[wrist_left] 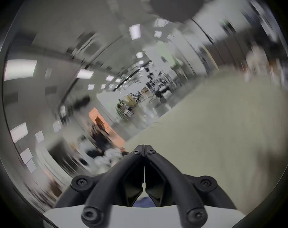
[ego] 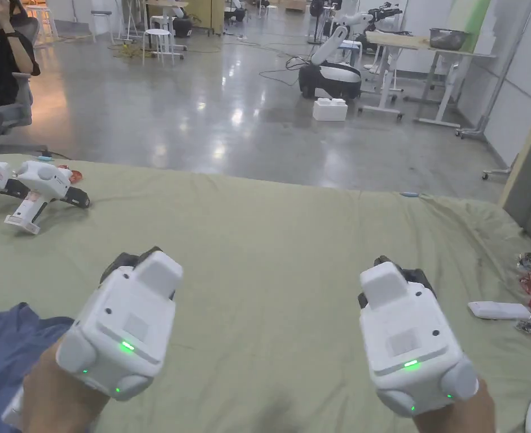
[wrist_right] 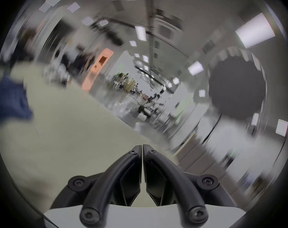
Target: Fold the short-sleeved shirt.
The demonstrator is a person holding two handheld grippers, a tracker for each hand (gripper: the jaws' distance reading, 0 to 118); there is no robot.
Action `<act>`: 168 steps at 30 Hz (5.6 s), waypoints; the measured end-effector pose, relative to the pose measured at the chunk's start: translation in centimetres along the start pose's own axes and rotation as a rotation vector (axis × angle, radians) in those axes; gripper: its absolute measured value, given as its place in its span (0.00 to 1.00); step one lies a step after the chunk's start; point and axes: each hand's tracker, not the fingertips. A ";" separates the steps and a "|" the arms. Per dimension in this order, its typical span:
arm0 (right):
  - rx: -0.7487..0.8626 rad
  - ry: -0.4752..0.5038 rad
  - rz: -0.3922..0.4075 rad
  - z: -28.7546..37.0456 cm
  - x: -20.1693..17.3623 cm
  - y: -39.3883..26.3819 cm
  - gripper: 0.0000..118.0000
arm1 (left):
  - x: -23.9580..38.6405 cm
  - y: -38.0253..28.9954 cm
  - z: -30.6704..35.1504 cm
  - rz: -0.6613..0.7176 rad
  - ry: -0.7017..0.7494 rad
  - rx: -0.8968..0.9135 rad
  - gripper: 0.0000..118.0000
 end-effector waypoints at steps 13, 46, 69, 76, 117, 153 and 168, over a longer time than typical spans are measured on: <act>-0.045 0.058 -0.245 0.5 0.7 -0.7 0.01 | -1.4 -1.4 0.5 0.566 -0.048 0.029 0.00; -0.225 0.207 -0.813 -0.6 -5.1 -1.2 0.01 | -10.6 -22.8 2.1 0.827 -0.257 -0.560 0.00; -0.312 0.295 -0.685 -0.5 -10.0 -0.2 0.01 | -4.4 -26.5 0.3 0.817 -0.358 -0.811 0.67; -0.322 0.301 -0.692 -0.6 -10.2 -0.5 0.01 | -4.5 -25.3 1.0 0.765 -0.323 -0.794 0.00; -0.161 0.143 -0.831 3.8 0.1 -3.0 0.01 | -16.8 4.1 4.8 0.872 -0.371 0.159 0.00; -0.167 0.077 -0.831 5.7 2.6 -5.8 0.01 | 1.9 4.0 4.3 0.906 -0.385 0.011 0.36; -0.084 0.123 -0.825 4.2 1.1 -1.5 0.01 | -3.5 -4.4 3.3 0.999 -0.294 -0.228 0.00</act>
